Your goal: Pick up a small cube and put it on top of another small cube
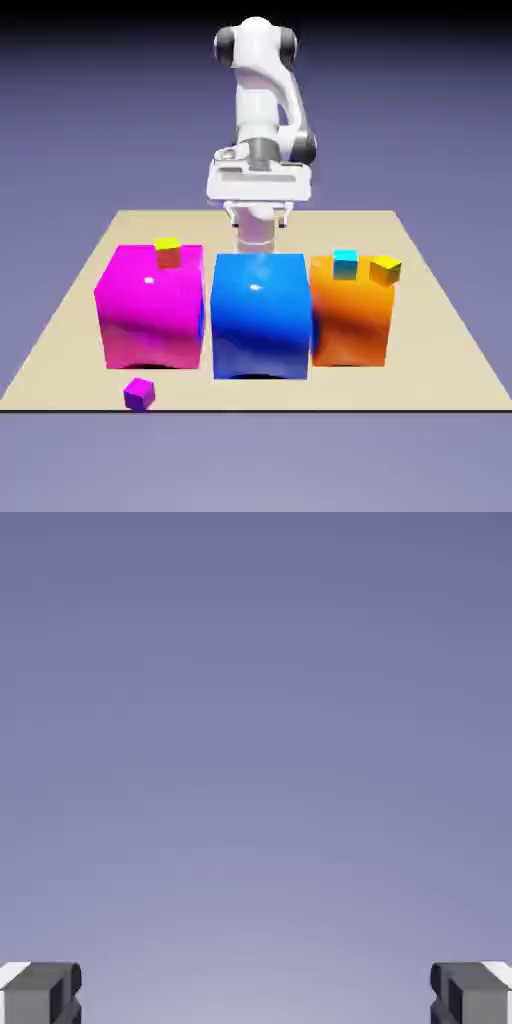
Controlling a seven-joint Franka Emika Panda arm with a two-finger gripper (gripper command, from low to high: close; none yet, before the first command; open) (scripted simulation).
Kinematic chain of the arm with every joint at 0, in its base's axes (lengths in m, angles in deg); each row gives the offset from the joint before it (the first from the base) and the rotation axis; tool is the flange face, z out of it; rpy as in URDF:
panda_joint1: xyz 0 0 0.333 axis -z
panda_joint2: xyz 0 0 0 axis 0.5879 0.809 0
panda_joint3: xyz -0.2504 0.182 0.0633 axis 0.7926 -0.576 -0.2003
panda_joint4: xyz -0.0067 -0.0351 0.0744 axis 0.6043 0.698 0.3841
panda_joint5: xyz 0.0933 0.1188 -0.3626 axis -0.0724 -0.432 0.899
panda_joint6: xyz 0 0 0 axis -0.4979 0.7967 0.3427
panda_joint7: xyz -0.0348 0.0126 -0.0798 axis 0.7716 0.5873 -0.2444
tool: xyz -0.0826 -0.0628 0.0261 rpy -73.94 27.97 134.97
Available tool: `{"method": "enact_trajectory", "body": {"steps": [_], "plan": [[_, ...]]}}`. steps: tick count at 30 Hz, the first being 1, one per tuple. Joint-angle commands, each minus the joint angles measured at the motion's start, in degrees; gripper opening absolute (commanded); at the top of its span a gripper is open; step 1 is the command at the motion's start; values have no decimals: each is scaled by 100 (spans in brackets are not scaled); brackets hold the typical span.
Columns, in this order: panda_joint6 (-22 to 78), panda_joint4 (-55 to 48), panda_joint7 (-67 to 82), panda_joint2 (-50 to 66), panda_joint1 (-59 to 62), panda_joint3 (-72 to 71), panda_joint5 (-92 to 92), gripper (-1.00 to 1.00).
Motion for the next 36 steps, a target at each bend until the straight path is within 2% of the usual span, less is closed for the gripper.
{"method": "enact_trajectory", "body": {"steps": [1,9,36], "plan": [[20,-176,250,37,84,-42,61,0],[270,-1457,2243,524,539,-140,312,0],[2727,-3529,8971,5668,-1919,3799,-3175,0]]}}
